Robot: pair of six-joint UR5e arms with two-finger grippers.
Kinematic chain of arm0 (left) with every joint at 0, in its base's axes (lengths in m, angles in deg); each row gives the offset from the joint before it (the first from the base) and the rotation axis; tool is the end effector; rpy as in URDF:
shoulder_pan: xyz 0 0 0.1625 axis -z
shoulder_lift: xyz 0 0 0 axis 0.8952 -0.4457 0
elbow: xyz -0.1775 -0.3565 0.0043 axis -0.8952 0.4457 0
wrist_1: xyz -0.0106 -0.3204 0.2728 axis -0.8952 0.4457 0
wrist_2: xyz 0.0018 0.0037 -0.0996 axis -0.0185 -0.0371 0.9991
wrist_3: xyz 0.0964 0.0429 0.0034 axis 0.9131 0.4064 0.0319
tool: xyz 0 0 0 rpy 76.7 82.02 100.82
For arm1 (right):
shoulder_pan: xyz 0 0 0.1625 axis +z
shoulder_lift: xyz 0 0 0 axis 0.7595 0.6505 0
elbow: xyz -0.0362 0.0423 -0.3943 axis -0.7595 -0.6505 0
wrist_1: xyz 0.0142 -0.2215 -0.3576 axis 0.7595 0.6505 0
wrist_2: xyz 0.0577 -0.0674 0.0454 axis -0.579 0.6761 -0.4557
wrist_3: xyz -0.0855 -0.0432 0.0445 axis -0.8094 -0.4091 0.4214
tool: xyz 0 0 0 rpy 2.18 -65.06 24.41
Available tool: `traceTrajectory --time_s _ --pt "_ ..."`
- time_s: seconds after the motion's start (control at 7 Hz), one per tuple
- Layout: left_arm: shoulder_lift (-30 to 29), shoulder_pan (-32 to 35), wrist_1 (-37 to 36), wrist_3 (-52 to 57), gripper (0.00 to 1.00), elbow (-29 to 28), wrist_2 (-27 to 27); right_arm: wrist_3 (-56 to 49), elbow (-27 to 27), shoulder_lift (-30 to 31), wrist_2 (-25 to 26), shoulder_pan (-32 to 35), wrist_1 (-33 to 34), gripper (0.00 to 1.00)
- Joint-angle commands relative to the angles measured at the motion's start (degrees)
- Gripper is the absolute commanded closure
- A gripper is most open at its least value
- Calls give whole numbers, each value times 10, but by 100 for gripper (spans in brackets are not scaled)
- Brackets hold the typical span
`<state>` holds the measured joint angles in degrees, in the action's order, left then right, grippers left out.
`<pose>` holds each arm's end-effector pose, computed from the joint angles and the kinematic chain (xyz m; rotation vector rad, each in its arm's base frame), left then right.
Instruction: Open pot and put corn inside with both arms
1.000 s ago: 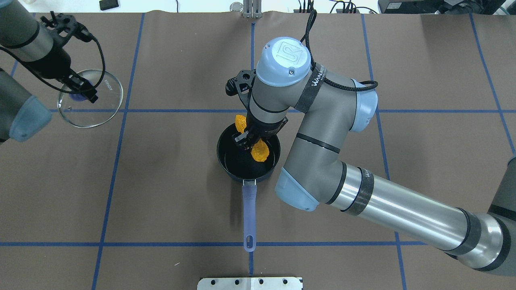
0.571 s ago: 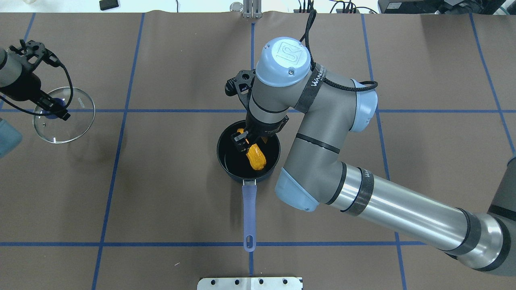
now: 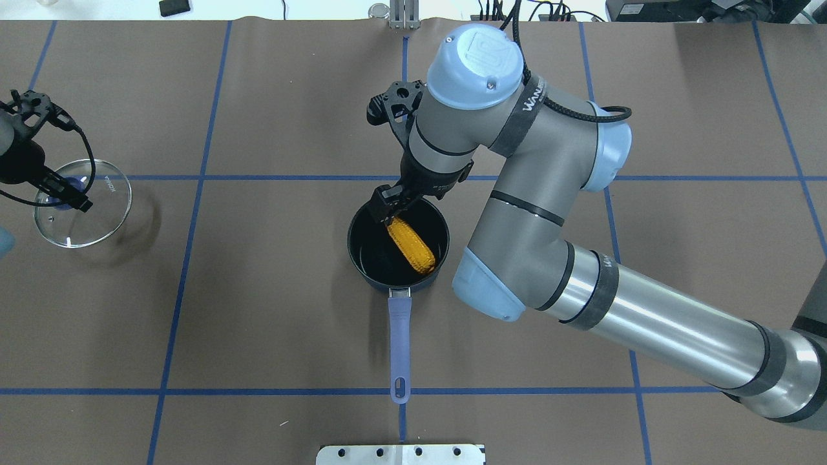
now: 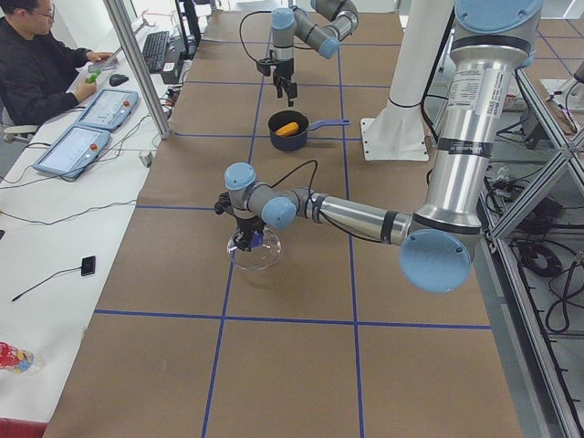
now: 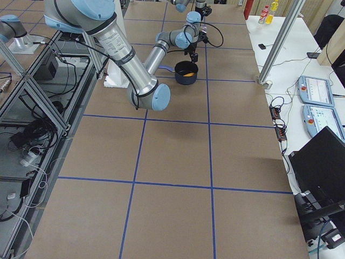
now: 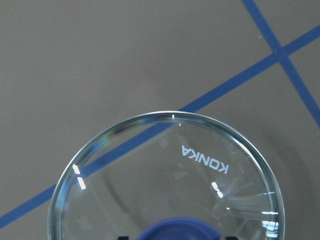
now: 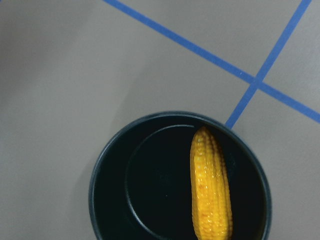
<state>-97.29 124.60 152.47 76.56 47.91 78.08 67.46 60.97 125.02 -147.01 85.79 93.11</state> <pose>0.2193 -0.5361 0.5314 0.2006 0.7690 0.5081 -0.4905 -0.4636 0.1016 0.2744 -0.9435 -0.4968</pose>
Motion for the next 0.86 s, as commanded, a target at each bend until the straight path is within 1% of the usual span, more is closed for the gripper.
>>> traceTrajectory --time_s 0.0,0.14,0.29,0.43,0.57,0.71 --pt "3 -3 1 -1 50 -12 33 -1 7 5 -1 22 -17 0" --pt "3 -3 1 -1 48 -14 47 -1 7 21 -2 29 -51 0" --pt "3 -3 2 -3 46 -14 55 -1 7 32 -3 33 -62 0" --pt "3 -3 2 -3 31 -14 60 -1 7 33 -4 33 -62 0" --pt "3 -3 2 -3 4 -15 60 -1 7 35 -3 33 -62 0" --pt "3 -4 2 -4 3 -16 60 -1 7 47 -3 34 -79 0"
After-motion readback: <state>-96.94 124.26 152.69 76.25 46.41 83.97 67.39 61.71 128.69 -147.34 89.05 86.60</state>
